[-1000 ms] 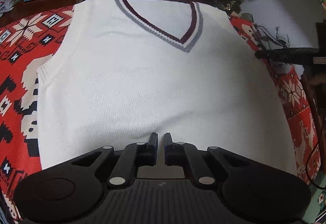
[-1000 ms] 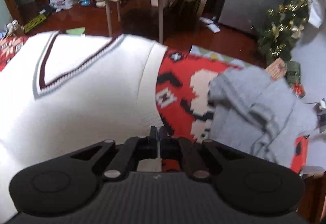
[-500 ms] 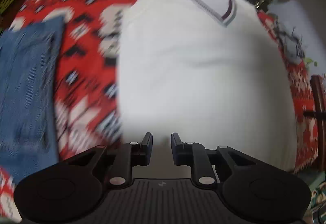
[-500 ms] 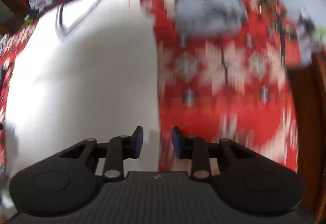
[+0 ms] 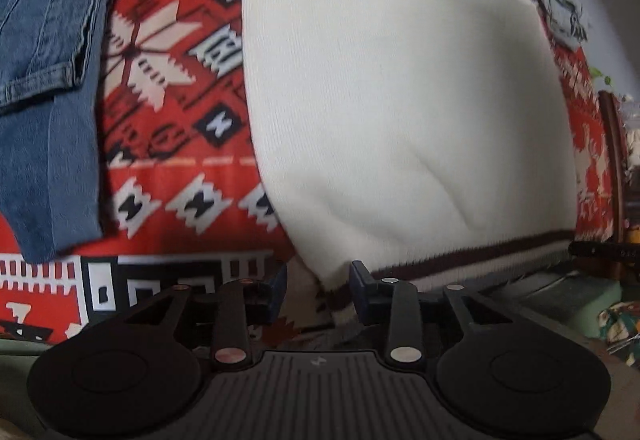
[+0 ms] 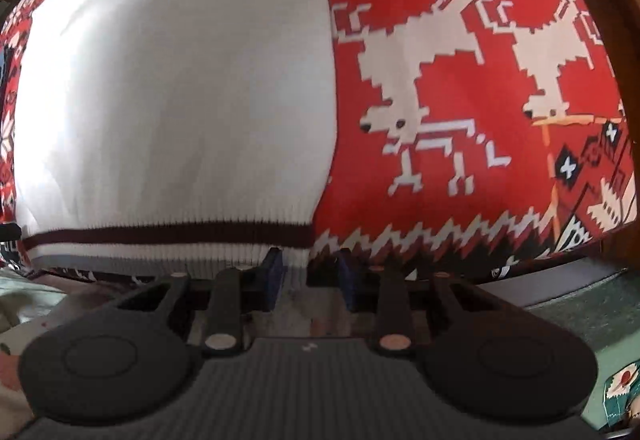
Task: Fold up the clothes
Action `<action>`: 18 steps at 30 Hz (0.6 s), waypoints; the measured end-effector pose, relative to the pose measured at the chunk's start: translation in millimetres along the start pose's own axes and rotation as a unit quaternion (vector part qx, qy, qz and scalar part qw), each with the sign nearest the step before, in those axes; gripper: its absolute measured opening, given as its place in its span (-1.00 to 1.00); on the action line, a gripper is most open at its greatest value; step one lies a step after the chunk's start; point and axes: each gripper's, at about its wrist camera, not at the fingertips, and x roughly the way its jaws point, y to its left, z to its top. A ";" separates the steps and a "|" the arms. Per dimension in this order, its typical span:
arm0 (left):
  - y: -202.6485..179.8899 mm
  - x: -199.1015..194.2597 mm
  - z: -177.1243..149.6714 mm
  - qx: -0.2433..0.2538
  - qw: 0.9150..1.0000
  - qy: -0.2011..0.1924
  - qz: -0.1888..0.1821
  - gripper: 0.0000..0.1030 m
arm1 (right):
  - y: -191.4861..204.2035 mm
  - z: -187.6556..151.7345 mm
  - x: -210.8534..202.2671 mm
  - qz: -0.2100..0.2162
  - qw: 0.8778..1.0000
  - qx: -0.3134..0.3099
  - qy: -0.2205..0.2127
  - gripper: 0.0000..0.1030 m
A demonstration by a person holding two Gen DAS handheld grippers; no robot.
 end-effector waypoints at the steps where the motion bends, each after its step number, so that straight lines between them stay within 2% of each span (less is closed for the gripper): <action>1: 1.2 2.3 -1.5 -0.004 1.000 0.001 -0.002 -0.31 | 1.4 -1.8 0.8 -0.001 1.000 -0.002 -0.001 -0.36; 7: 3.6 8.0 -3.7 -0.051 0.998 -0.011 -0.043 -0.33 | 7.2 -4.9 0.5 0.006 1.000 -0.003 -0.009 -0.36; 8: 1.9 9.0 -3.1 -0.051 0.998 -0.014 -0.046 -0.40 | 8.3 -5.4 0.4 0.008 1.000 -0.001 -0.009 -0.38; 10: -3.7 10.7 -1.0 -0.044 0.998 -0.021 -0.040 -0.56 | 11.8 -4.6 1.2 0.011 1.000 0.000 -0.007 -0.73; 11: -6.6 11.6 0.2 -0.039 0.998 -0.023 -0.035 -0.85 | 14.1 -4.8 0.9 0.008 1.000 0.000 -0.006 -0.75; 13: -12.6 9.1 1.8 -0.029 0.999 -0.025 -0.027 -0.88 | 18.8 -5.1 -1.0 0.002 1.000 -0.004 -0.004 -0.84; 18: -12.7 -12.4 3.1 -0.005 1.000 -0.010 0.000 -0.89 | 30.6 -4.7 -24.2 -0.009 1.000 -0.018 0.010 -0.89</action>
